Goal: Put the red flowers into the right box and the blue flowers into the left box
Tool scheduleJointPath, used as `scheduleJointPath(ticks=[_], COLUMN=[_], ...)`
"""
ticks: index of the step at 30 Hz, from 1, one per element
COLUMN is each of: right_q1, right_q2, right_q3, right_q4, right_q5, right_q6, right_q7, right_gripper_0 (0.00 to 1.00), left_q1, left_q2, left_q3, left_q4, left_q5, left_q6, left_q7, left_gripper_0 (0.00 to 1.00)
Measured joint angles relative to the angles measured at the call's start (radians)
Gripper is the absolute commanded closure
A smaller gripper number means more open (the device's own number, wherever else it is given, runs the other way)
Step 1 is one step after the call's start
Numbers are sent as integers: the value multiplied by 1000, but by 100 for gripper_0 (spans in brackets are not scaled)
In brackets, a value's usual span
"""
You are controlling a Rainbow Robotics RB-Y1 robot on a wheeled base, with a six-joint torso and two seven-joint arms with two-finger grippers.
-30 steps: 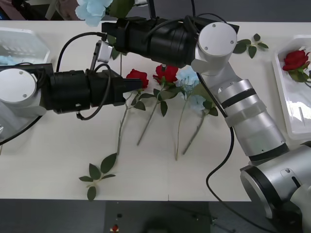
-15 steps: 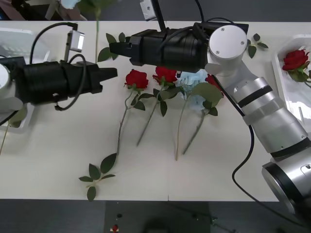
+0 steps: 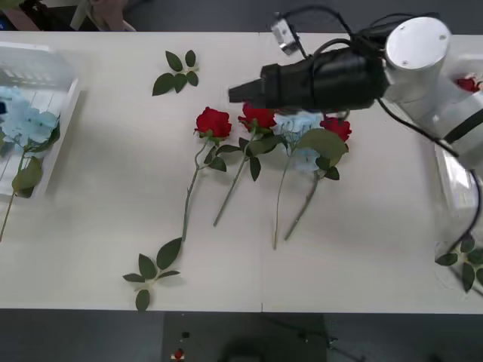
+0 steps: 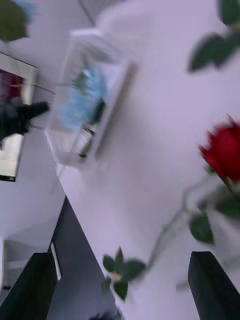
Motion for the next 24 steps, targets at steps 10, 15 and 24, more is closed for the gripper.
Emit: scheduleJointPath(ticks=[10, 15, 24], right_q1=[-15, -13, -13], right_q2=[-452, -436, -163], right_q3=[230, 315, 372], right_q4=[-312, -320, -69], right_q5=[201, 379, 666], right_q6=[107, 57, 30], right_q7=[-582, -693, -813], right_gripper_0=[23, 23, 23], left_q1=[62, 62, 62], left_q2=[0, 0, 0], left_q3=[-1, -1, -1], left_q4=[191, 257, 253], left_q5=[-123, -178, -194], left_q6=[20, 20, 20], left_q7=[-1, -1, -1], left_gripper_0=[94, 62, 44])
